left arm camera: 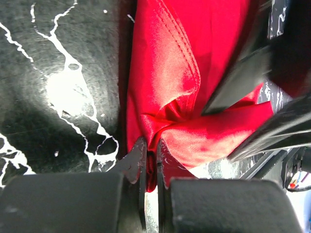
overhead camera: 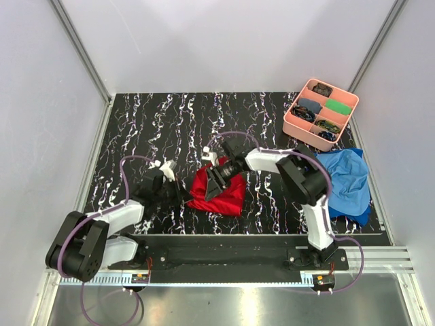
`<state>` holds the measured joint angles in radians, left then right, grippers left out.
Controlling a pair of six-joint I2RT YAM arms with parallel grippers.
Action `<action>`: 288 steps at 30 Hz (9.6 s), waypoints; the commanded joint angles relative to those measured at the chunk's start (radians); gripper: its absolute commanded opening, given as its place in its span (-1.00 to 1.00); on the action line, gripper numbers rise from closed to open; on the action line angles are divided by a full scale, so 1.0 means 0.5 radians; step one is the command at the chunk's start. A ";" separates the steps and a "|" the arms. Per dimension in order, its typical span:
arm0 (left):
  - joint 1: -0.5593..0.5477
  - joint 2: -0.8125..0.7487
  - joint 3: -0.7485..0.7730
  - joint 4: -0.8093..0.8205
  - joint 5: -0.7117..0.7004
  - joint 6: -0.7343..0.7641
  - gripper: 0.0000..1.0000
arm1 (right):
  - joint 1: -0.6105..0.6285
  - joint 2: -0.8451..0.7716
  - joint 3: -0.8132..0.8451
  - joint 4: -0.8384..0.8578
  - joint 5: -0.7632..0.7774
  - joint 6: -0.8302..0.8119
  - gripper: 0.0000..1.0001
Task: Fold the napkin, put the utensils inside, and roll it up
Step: Roll the napkin at the center of the board.
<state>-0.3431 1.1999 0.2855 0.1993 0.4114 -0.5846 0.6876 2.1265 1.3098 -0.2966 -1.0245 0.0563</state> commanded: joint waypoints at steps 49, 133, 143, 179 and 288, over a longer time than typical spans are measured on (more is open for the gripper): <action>-0.004 -0.083 0.362 -0.632 -0.145 -0.006 -0.11 | 0.834 -0.541 -0.690 0.545 1.930 -0.407 -0.32; -0.041 0.269 0.392 -0.583 -0.139 0.010 -1.00 | 1.002 -1.066 -0.754 0.575 2.383 -0.284 0.48; -0.044 0.291 0.405 -0.595 -0.108 0.019 -1.00 | 1.094 -0.796 -0.665 0.642 2.521 -0.554 0.27; -0.038 -0.252 0.264 -0.644 -0.479 -0.046 0.25 | 0.493 -0.446 -0.598 0.363 1.052 -0.211 -0.46; -0.044 -0.525 0.147 -0.509 -0.381 0.043 0.19 | 0.518 -0.409 -0.206 -0.189 1.196 -0.453 -0.37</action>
<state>-0.3622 1.0023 0.4198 -0.0921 0.2462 -0.5697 0.9634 1.8751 1.1595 -0.2703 -0.2897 -0.2039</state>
